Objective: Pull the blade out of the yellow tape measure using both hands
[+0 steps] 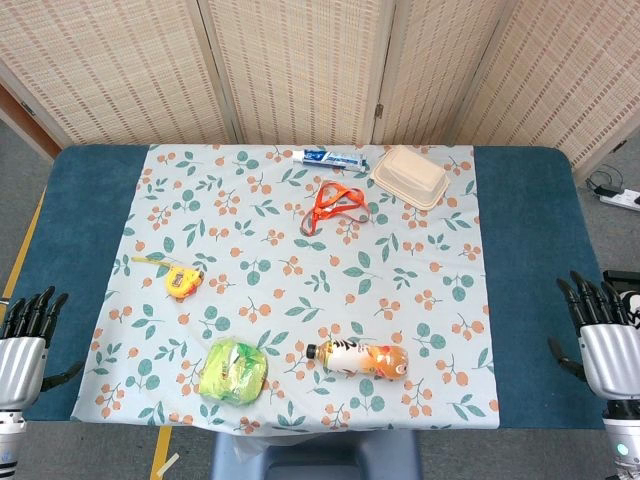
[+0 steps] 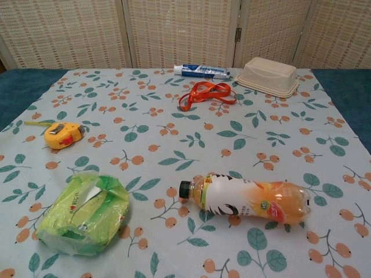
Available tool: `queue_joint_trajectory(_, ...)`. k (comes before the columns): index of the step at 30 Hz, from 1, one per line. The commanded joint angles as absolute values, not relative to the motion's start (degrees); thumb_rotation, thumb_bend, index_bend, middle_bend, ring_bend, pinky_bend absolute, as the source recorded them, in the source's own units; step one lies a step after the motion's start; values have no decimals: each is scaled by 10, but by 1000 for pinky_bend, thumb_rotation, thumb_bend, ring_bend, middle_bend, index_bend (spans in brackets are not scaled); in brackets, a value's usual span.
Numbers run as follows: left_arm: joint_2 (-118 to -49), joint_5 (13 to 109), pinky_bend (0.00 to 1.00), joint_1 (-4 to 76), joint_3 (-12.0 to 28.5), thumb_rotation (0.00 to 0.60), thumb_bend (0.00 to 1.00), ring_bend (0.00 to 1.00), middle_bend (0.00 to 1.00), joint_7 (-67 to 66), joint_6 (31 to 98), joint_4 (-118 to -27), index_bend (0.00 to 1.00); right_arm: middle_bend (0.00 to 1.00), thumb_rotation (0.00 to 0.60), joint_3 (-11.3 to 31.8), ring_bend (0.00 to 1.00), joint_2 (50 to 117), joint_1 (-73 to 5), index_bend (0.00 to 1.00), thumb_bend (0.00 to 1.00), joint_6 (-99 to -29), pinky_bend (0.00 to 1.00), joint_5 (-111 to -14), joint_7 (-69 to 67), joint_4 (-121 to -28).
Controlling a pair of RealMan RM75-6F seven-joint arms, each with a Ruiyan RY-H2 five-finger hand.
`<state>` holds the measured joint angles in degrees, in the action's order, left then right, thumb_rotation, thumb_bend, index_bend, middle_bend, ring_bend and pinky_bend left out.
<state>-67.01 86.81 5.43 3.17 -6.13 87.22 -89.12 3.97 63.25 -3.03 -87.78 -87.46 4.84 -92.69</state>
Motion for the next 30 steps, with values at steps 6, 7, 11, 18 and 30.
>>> queue_joint_trajectory(6, -668, 866, 0, 60, 32, 600, 165, 48, 10, -62, 863, -896, 30, 51, 600, 39, 86, 633, -34, 0, 370, -871, 0, -873, 48, -928)
queue_joint_trajectory(7, -667, 867, 0, 61, 32, 600, 165, 48, 10, -63, 862, -897, 30, 51, 600, 40, 86, 633, -34, 0, 369, -871, 0, -873, 48, -928)
queue_joint_trajectory(11, -666, 867, 0, 65, 35, 600, 164, 48, 12, -61, 859, -900, 30, 51, 600, 40, 86, 632, -31, 0, 370, -878, 0, -875, 46, -928)
queue_joint_trajectory(18, -664, 877, 0, 95, 48, 600, 164, 53, 16, -49, 835, -900, 18, 51, 600, 47, 84, 624, -28, 0, 370, -886, 0, -869, 43, -931)
queue_joint_trajectory(30, -682, 859, 0, 209, 85, 600, 184, 65, 38, 11, 697, -851, 25, 51, 600, 53, 85, 608, -27, 0, 370, -894, 0, -869, 43, -943)
